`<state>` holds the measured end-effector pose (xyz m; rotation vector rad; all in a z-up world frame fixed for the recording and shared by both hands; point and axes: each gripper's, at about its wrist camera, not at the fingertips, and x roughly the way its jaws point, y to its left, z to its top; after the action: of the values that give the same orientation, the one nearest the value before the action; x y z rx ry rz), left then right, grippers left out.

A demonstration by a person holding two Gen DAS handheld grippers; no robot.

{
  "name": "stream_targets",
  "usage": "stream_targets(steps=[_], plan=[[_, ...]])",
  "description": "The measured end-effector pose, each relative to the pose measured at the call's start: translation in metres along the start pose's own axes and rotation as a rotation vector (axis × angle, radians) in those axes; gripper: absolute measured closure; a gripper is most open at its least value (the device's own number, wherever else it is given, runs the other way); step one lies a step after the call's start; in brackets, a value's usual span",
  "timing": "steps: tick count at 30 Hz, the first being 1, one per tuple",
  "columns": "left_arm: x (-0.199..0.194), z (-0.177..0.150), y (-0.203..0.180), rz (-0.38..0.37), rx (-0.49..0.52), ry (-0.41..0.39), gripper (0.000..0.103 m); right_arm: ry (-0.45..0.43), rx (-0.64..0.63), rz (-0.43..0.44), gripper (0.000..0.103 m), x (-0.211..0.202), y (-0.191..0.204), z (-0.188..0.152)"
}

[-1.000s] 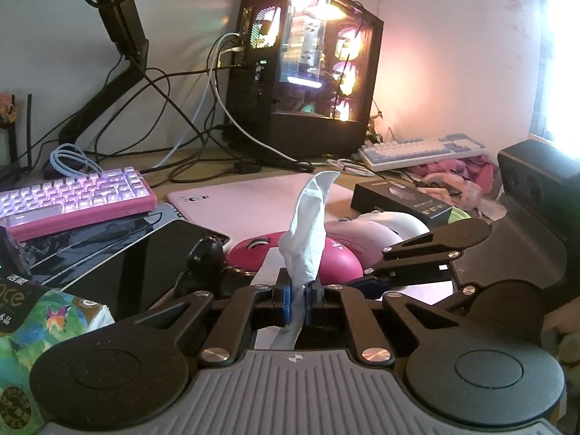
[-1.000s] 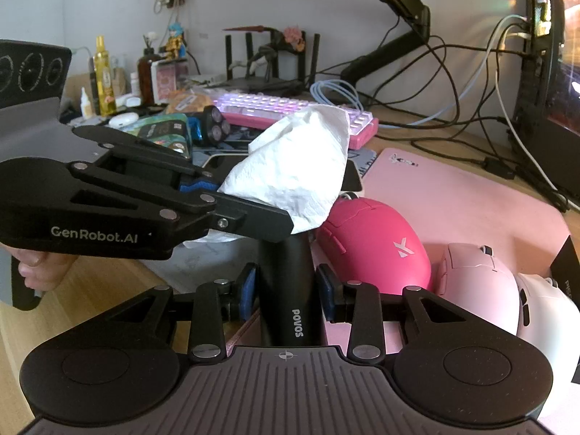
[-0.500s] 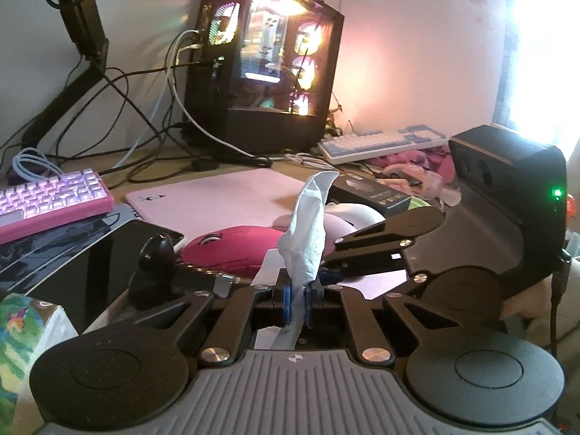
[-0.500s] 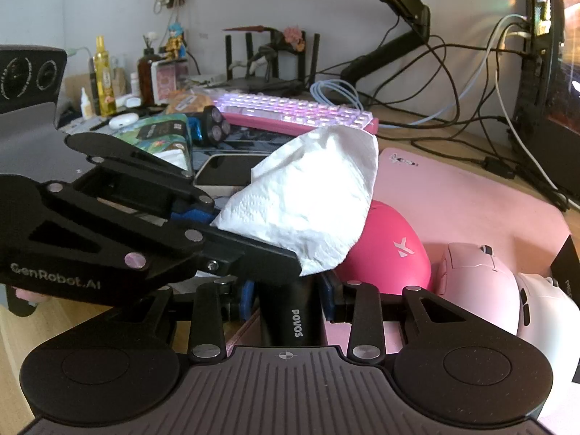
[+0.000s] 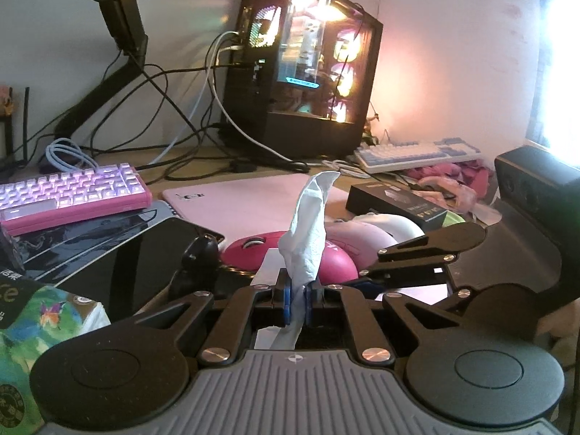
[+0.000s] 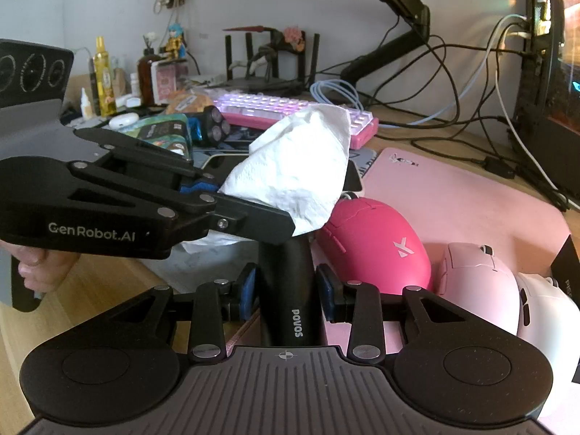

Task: Clean container
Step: 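Wipe the tissue back and forth along the device with the left gripper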

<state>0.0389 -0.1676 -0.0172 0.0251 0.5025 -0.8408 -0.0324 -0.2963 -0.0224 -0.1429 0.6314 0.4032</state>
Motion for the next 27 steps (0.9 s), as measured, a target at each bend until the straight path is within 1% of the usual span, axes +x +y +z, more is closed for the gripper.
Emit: stream_targets(steps=[7,16,21,27], plan=[[-0.001,0.0,-0.007,-0.028,0.032,0.006,0.092,0.0,0.0,0.0,0.064,0.0,-0.001,0.0],[0.001,-0.003,-0.016,-0.104,0.058,0.017,0.092,0.0,-0.002,-0.002,0.064,0.0,0.0,0.0],[0.001,-0.004,-0.017,-0.106,0.056,0.017,0.092,0.0,-0.002,-0.001,0.064,0.0,0.0,0.0],[0.001,-0.004,-0.012,-0.079,0.035,0.013,0.092,0.0,-0.001,-0.001,0.064,0.0,0.002,0.0]])
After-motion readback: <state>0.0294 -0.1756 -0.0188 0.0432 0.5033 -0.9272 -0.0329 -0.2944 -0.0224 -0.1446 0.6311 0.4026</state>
